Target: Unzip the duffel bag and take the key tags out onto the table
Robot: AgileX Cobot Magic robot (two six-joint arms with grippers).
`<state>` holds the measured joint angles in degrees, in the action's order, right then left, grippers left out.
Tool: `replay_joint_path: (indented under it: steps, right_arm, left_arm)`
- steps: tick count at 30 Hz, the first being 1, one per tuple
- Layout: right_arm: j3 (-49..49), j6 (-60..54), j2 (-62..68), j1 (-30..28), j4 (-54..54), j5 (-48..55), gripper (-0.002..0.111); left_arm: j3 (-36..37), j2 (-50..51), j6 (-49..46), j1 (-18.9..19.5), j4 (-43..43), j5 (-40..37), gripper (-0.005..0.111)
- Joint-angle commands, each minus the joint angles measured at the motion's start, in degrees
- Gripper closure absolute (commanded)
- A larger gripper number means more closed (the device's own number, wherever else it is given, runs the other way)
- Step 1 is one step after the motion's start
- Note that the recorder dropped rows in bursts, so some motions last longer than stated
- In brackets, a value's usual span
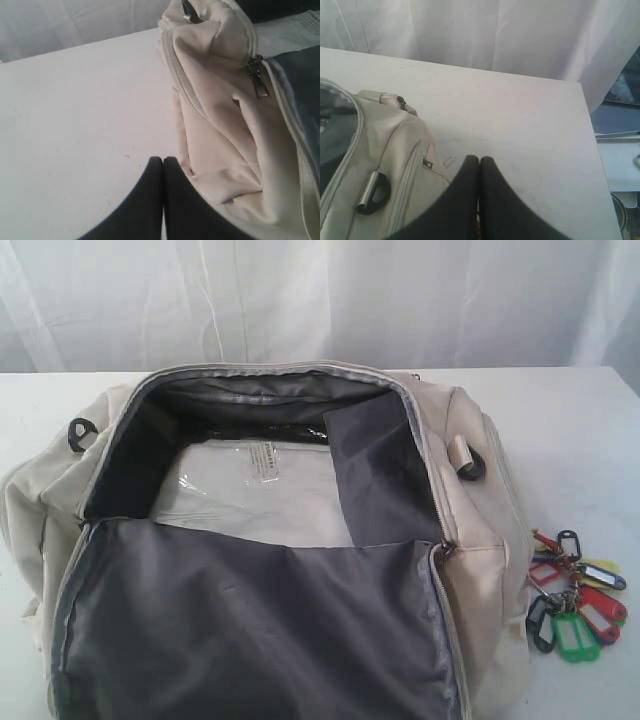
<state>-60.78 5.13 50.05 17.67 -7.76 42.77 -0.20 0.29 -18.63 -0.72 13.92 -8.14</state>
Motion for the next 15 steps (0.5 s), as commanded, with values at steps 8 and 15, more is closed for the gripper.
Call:
replay_joint_path:
  steps: [8,15]
  right_arm:
    - [0.27,-0.35,-0.26,-0.28,-0.29,-0.43,0.108]
    - [0.27,-0.35,-0.26,-0.28,-0.29,-0.43,0.108]
  left_arm:
    - [0.20,-0.29,15.37,2.35,-6.38,-5.73,0.107]
    - [0.20,-0.29,20.33,3.39,-11.28,-5.60,0.107]
